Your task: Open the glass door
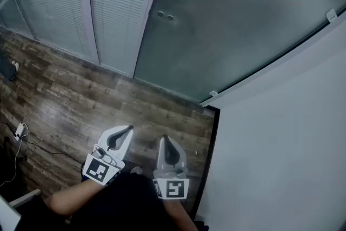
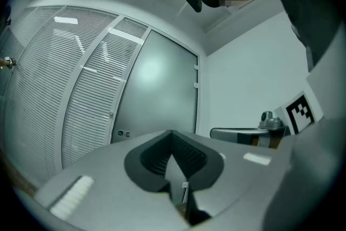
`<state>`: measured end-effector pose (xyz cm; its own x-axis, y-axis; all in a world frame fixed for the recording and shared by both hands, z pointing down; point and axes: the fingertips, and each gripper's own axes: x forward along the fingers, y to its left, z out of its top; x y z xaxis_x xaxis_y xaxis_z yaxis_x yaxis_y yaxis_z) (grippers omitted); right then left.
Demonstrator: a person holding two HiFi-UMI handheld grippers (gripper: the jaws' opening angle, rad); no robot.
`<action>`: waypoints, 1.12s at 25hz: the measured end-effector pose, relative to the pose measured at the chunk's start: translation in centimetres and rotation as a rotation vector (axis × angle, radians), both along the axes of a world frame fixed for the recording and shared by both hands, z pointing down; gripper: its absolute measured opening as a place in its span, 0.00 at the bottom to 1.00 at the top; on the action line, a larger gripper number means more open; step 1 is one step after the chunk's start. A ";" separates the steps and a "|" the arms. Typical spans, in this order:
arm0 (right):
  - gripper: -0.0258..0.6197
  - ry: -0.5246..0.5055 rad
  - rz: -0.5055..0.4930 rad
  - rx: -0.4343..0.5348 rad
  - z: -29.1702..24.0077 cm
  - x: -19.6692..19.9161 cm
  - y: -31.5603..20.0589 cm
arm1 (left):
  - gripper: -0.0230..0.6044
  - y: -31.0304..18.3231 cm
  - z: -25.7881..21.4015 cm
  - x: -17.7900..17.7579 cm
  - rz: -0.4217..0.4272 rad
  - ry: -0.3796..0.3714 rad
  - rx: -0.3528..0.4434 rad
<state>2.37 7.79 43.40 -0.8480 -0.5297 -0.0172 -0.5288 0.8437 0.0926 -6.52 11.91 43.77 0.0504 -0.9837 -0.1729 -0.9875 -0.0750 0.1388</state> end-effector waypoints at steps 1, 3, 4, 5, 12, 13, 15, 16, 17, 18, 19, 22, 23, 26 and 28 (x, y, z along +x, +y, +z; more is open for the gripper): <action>0.04 0.001 -0.003 0.000 0.0 -0.4 0.2 | 0.03 0.1 0.1 -0.4 -0.001 0.002 0.000; 0.04 -0.005 -0.006 -0.004 -0.1 -1.1 0.4 | 0.04 0.4 0.1 -1.2 -0.005 0.006 0.001; 0.04 -0.014 -0.006 -0.011 -0.2 -1.3 0.5 | 0.03 0.5 0.2 -1.6 -0.007 0.010 0.003; 0.04 -0.025 -0.004 -0.024 -0.2 -1.5 0.4 | 0.03 0.7 0.2 -2.1 -0.009 0.015 0.005; 0.04 -0.021 0.047 -0.085 1.1 -3.9 0.6 | 0.03 2.2 0.8 -6.1 -0.007 0.033 0.003; 0.04 -0.017 0.050 -0.084 1.1 -4.3 0.7 | 0.03 2.2 0.8 -6.7 -0.008 0.034 0.003; 0.04 -0.009 0.057 -0.075 0.9 -5.0 1.0 | 0.03 2.3 0.8 -7.7 -0.008 0.040 0.008; 0.04 -0.004 0.061 -0.069 0.9 -5.3 1.1 | 0.04 2.4 0.8 -7.9 -0.005 0.044 0.009; 0.04 0.000 0.067 -0.063 1.0 -5.5 1.3 | 0.03 2.5 0.9 -8.2 0.000 0.048 0.008; 0.04 0.006 0.074 -0.061 1.2 -5.8 1.4 | 0.03 2.6 1.0 -8.4 0.006 0.052 0.005; 0.04 0.013 0.080 -0.065 1.5 -6.2 1.5 | 0.03 2.7 1.1 -8.8 0.011 0.057 0.004; 0.04 0.042 0.084 -0.080 2.2 -7.1 1.3 | 0.03 3.0 0.9 -9.9 0.009 0.076 0.014; 0.04 0.045 0.084 -0.076 2.2 -7.2 1.0 | 0.03 2.9 0.8 -10.1 0.004 0.077 0.019; 0.04 0.032 0.088 -0.077 2.3 -6.9 -1.7 | 0.03 1.0 1.0 -10.5 -0.015 0.055 0.021; 0.04 0.032 0.079 -0.086 2.5 -7.4 -3.5 | 0.03 -0.8 1.0 -10.9 -0.026 0.067 0.015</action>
<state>-5.04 4.32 45.88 -0.8027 -0.5936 0.0580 -0.5923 0.8048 0.0395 -17.38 11.07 44.74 0.0124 -0.9817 -0.1900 -0.9777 -0.0517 0.2035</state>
